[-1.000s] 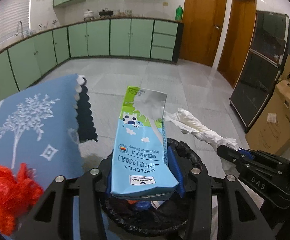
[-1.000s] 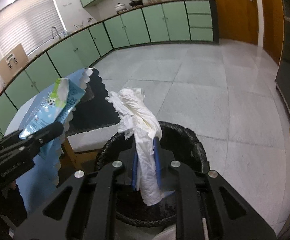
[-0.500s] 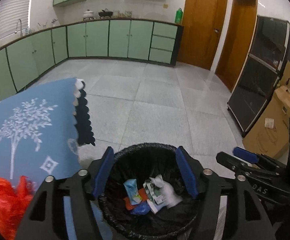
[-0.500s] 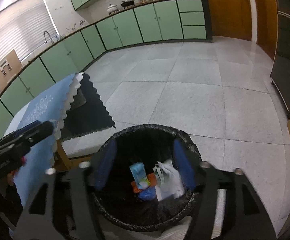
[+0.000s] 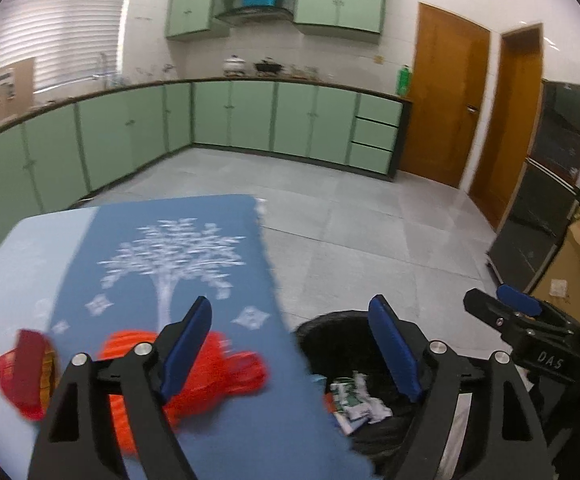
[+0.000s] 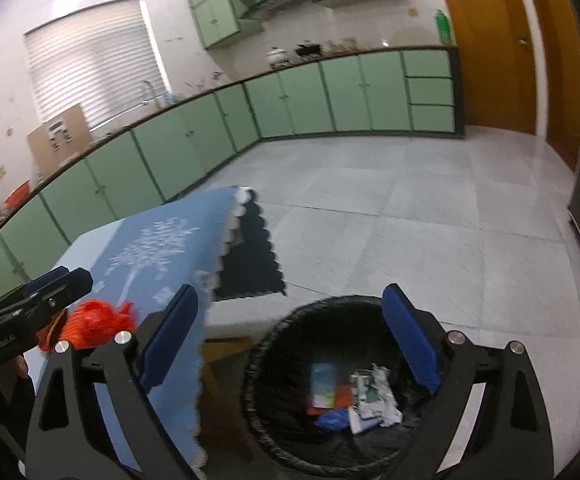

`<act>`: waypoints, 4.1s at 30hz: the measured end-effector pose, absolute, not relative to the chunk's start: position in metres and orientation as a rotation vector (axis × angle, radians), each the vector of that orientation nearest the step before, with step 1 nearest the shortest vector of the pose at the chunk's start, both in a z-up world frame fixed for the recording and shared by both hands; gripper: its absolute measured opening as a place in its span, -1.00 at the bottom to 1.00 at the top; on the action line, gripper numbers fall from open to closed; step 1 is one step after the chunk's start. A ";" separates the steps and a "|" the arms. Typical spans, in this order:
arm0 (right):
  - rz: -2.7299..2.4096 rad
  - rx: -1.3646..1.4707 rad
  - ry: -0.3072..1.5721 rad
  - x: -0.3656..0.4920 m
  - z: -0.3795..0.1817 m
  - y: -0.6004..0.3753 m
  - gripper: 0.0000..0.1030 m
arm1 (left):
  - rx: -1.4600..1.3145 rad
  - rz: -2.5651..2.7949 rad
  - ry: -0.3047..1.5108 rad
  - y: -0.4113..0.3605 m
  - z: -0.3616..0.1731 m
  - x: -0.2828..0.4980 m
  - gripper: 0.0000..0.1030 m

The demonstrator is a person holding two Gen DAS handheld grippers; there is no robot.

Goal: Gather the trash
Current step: 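Move both tools back over the orange net and red bag, then grasp the red plastic bag with the right tool while the left tool grasps the orange foam net, then carry the orange net and red bag over the black bin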

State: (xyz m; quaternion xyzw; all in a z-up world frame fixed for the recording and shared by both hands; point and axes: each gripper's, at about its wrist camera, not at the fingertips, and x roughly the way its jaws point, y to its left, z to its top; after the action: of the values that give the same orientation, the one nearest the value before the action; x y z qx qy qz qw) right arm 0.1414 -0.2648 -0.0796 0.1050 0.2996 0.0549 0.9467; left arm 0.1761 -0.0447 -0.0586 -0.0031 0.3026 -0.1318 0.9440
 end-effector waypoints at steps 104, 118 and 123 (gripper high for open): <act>0.451 0.110 0.681 0.155 -0.086 -0.136 -0.32 | -0.044 -0.142 0.684 0.032 -0.086 0.156 -0.18; 0.416 0.129 0.613 0.129 -0.059 -0.166 -0.32 | -0.016 -0.178 0.652 0.009 -0.069 0.140 -0.18; 0.378 0.140 0.606 0.122 -0.058 -0.187 -0.32 | 0.002 -0.216 0.652 -0.010 -0.068 0.140 -0.18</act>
State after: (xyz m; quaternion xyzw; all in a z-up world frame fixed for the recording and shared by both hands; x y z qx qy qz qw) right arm 0.1217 -0.1869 -0.0579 0.0683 0.2963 0.1850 0.9345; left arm 0.1403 -0.0104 -0.0680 0.0011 0.3198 -0.1060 0.9415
